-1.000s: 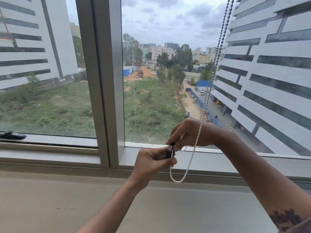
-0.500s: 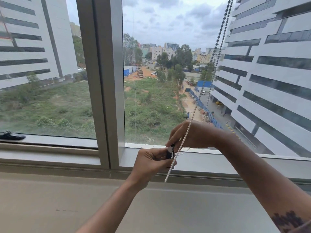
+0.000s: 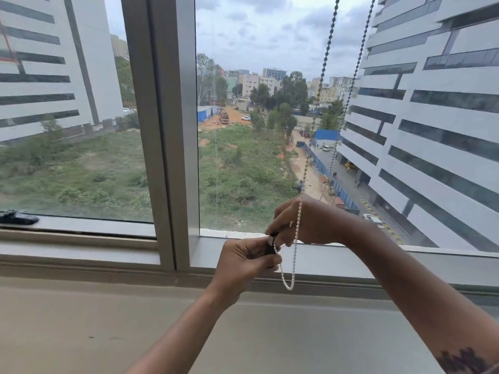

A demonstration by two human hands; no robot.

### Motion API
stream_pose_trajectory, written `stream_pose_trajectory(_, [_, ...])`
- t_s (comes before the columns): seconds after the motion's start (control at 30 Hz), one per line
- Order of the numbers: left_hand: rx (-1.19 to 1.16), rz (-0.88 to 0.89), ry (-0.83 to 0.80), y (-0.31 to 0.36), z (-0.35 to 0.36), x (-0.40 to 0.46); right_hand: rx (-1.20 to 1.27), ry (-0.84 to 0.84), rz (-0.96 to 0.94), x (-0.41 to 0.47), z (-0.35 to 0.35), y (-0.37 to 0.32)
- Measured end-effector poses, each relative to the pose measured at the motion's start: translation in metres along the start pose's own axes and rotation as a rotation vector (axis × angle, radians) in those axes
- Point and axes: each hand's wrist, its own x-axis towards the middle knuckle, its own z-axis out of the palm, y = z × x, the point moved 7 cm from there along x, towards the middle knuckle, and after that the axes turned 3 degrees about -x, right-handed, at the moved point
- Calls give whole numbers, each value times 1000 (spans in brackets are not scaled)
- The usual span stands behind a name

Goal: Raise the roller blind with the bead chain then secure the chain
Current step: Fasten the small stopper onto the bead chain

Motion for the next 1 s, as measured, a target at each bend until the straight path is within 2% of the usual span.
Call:
stream_pose_trajectory(0.27, [-21,30,59,-9,-3,0,8,94,19,-6,8,-2])
stream_pose_trajectory(0.53, [-45,-37,-21,-24,-6,-1,25,237,111,-18,31,16])
stream_pose_trajectory(0.63, [-54,-68,-56,-35,-6,-6,132,307,223,-33,53,30])
stream_pose_trajectory(0.77, [-52,-130,22,-58,-15,-14,301,386,412,-56,84,41])
stream_pose_trajectory(1.0, [28,-220,24,-92,-17,-29,558,559,632,-92,135,46])
